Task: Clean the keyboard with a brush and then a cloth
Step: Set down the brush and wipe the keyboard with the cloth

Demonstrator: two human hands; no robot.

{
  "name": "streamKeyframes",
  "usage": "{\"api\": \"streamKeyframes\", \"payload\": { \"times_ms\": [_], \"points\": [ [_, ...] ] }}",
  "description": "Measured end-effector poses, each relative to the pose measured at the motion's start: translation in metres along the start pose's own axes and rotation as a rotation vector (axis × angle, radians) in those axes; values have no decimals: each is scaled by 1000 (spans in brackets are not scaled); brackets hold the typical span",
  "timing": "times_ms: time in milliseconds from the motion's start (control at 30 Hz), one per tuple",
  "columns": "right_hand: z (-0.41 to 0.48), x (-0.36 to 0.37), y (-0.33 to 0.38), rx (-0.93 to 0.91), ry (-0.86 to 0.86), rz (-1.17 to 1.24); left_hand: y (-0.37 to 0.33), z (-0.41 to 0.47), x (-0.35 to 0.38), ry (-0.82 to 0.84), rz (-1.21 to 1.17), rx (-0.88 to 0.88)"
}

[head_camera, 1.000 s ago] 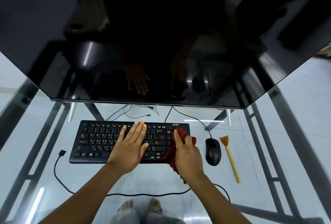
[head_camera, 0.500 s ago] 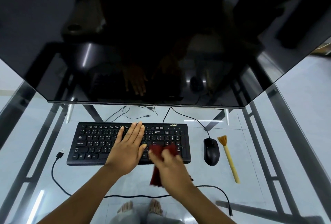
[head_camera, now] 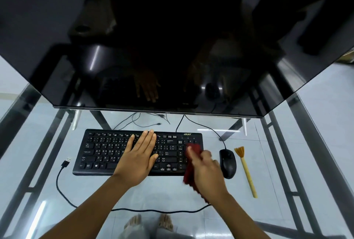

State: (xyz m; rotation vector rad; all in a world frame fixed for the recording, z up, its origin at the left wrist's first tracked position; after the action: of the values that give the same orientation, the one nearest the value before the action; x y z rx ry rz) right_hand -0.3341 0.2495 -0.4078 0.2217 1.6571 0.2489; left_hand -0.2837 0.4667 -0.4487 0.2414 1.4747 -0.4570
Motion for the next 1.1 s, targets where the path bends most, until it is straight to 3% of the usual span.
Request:
{"api": "streamKeyframes", "payload": {
  "times_ms": [67,167,233,267,367,400,433,533,567,600,700,733,900,933,1067,1100],
  "points": [
    [5,1,1,132,-32,16,0,0,0,6,5,-6],
    [-2,14,35,-158,46,-2,0,0,0,11,-8,-7],
    [1,8,34,-140,180,96,1,0,0,12,-13,-1],
    [10,1,27,-153,95,40,1,0,0,14,-9,-1],
    [35,-3,-7,234,-93,89,-1,0,-1,12,-5,-5],
    [39,-2,-3,259,-139,105,-1,0,-1,16,0,-10],
    [39,-2,11,225,-121,114,0,0,-1,21,4,-13],
    [35,12,47,-160,47,38,0,0,-1,34,-2,-11],
    [37,8,46,-191,94,78,0,0,-1,38,-2,-7],
    [45,3,40,-170,76,135,0,0,0,38,0,-7],
    [75,-6,7,233,-108,79,0,1,0,29,-3,-12],
    [77,-4,14,249,-118,49,0,1,0,30,-2,-15],
    [52,9,60,-176,88,66,-1,0,-2,30,-22,-9],
    [51,4,50,-164,107,106,-1,0,-3,29,-26,-14],
    [56,-8,-22,322,-61,40,-3,-1,-3,40,-42,-37],
    [50,-6,-18,354,-58,34,-3,-1,-3,44,-49,-33]
  ]
}}
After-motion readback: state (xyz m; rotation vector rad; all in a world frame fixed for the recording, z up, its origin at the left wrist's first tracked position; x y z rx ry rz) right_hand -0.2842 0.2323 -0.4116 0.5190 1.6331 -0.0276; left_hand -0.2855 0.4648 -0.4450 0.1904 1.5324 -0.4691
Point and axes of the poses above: each hand's wrist, its own z-axis towards the middle knuckle, its own x-axis out of the palm, y = z × x, the point moved 5 cm from there along z, towards the middle knuckle, and after that the axes turned 3 degrees about -y, right-handed, at the moved point
